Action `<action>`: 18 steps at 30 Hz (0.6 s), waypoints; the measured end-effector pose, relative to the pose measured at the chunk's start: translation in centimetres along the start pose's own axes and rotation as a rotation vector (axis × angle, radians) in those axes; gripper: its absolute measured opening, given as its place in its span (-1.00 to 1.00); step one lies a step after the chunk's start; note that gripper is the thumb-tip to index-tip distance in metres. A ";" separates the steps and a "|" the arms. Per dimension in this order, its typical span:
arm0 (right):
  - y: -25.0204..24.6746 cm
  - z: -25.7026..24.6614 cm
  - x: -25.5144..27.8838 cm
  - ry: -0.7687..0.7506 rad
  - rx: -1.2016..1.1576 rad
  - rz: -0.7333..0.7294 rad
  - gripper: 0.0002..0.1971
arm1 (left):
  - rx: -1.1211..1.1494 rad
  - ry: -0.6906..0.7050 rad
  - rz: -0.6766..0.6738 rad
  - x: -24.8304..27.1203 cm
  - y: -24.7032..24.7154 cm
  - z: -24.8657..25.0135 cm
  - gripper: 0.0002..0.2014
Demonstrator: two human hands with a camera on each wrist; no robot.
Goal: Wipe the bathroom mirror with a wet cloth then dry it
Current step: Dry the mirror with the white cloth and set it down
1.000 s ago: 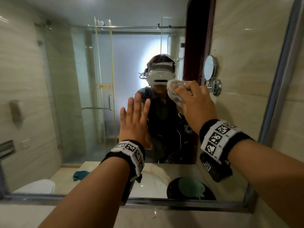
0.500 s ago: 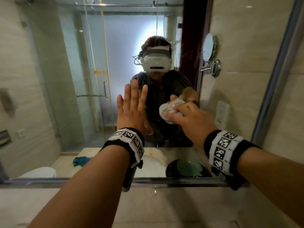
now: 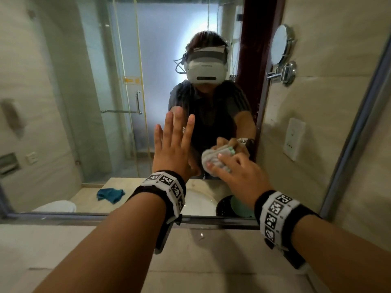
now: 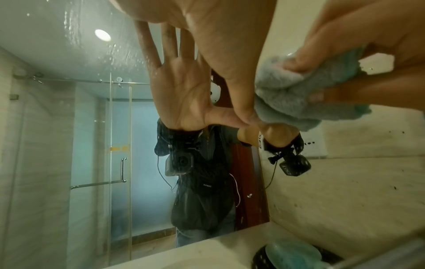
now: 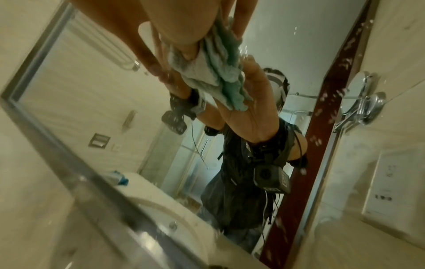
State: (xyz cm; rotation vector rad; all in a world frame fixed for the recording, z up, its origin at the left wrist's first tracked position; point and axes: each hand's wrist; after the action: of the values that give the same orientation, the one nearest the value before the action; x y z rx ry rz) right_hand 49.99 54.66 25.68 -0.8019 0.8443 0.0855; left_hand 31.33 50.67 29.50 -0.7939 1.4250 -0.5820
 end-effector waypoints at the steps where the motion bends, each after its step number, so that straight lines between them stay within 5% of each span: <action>1: 0.0 -0.1 0.6 -0.018 0.009 -0.016 -0.30 | -0.001 -0.001 -0.008 0.3 0.3 0.0 0.24; 6: -1.5 0.2 0.3 0.065 -0.073 -0.061 -0.40 | 0.009 0.011 -0.061 2.4 1.8 0.0 0.30; 11: -3.8 1.2 -4.6 0.309 -0.167 0.187 -0.58 | -0.025 -0.003 -0.090 3.0 2.7 0.2 0.37; 15: -1.5 -0.4 -3.4 0.247 -0.086 0.213 -0.60 | -0.066 -0.001 -0.142 4.2 4.1 0.1 0.44; 18: 1.4 -1.9 0.1 0.155 -0.096 0.100 -0.50 | -0.071 0.000 -0.148 5.1 5.4 0.0 0.47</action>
State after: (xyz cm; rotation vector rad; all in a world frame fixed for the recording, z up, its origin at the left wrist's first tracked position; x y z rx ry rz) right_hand 48.32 54.35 23.95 -0.8638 1.0328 0.1550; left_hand 31.19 50.10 22.11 -0.9618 1.4009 -0.6477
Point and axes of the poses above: each hand's wrist, its own x-axis away from the middle knuckle, its own y-axis out of the palm, z = x × y, and after that the axes turned 1 degree about -y, right-handed
